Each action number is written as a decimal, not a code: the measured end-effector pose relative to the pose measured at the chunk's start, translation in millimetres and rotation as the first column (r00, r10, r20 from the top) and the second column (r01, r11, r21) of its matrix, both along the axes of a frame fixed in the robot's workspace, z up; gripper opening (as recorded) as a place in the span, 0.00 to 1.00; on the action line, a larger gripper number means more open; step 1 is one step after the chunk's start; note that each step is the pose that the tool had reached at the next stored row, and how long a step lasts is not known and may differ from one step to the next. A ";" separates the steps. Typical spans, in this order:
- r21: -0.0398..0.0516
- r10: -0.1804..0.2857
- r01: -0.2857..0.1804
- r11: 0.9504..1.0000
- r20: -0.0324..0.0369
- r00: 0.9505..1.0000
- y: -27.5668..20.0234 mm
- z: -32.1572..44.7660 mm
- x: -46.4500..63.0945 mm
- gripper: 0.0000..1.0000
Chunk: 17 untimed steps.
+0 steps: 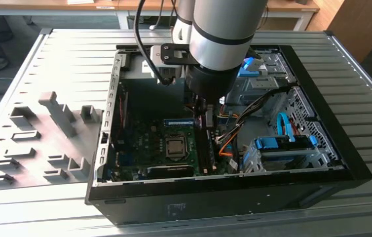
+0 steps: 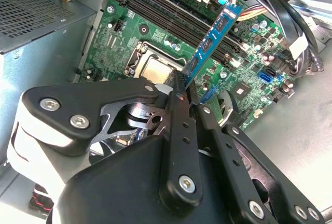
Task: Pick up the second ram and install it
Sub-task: 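Insert the second ram into the second slot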
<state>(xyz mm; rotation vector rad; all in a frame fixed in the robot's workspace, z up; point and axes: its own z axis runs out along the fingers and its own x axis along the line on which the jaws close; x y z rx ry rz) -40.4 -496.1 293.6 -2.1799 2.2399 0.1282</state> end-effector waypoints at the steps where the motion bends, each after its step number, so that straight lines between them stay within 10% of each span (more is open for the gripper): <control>1: 0.000 0.000 0.000 1.000 0.000 1.000 0.0 0.0 0.0 0.14; 17: -0.001 -0.062 0.062 0.998 0.000 0.998 0.0 -0.4 0.0 0.14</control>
